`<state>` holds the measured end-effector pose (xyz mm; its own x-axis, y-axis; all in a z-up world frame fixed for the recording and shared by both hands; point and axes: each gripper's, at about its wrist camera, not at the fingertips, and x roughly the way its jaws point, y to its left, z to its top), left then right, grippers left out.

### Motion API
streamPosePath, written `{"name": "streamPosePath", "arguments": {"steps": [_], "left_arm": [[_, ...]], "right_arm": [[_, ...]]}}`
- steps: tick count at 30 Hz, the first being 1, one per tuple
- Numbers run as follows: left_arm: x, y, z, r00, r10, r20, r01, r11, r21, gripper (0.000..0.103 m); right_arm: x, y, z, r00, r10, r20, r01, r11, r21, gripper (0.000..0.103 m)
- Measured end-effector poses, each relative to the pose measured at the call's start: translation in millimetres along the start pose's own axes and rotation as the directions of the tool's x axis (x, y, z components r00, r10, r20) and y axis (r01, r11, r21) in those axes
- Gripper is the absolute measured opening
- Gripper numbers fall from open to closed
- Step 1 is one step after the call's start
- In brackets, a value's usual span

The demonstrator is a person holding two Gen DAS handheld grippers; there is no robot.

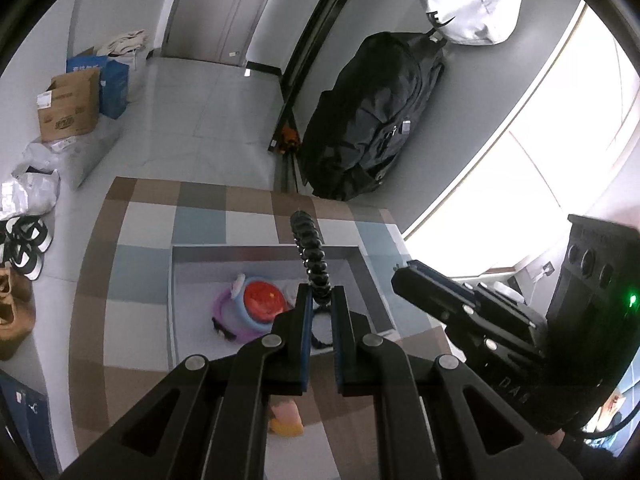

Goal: Organize jewelry
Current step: 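Carry the white beads and black bracelet with both tools over the box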

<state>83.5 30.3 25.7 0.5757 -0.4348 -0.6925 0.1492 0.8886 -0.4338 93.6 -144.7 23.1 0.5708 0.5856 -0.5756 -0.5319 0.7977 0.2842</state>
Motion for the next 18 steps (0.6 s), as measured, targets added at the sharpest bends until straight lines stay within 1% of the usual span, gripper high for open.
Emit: {"name": "streamPosePath", "arguments": {"steps": [5, 7, 10, 14, 18], "left_arm": [[10.2, 5.4, 3.6, 1.0, 0.005, -0.014, -0.005, 1.0, 0.009, 0.004], [14.0, 8.4, 5.0, 1.0, -0.004, -0.025, 0.004, 1.0, 0.005, 0.004], [17.9, 12.6, 6.7, 0.999, -0.022, -0.043, 0.022, 1.0, 0.001, 0.004], [20.8, 14.6, 7.6, 0.998, -0.017, -0.055, 0.018, 1.0, 0.012, 0.004], [26.0, 15.2, 6.9, 0.997, -0.019, -0.076, 0.02, 0.999, 0.024, 0.004]], "right_arm": [[13.8, -7.2, 8.5, 1.0, 0.009, -0.007, -0.009, 1.0, 0.011, 0.013], [20.2, -9.5, 10.0, 1.0, 0.009, -0.014, -0.009, 1.0, 0.012, 0.013], [27.6, -14.3, 9.6, 1.0, 0.016, -0.024, -0.016, 1.0, 0.027, 0.013], [37.2, -23.8, 8.9, 0.999, 0.033, -0.04, -0.03, 0.998, 0.063, 0.013], [44.5, -28.1, 7.1, 0.998, 0.033, -0.053, -0.029, 0.997, 0.072, 0.013]]}}
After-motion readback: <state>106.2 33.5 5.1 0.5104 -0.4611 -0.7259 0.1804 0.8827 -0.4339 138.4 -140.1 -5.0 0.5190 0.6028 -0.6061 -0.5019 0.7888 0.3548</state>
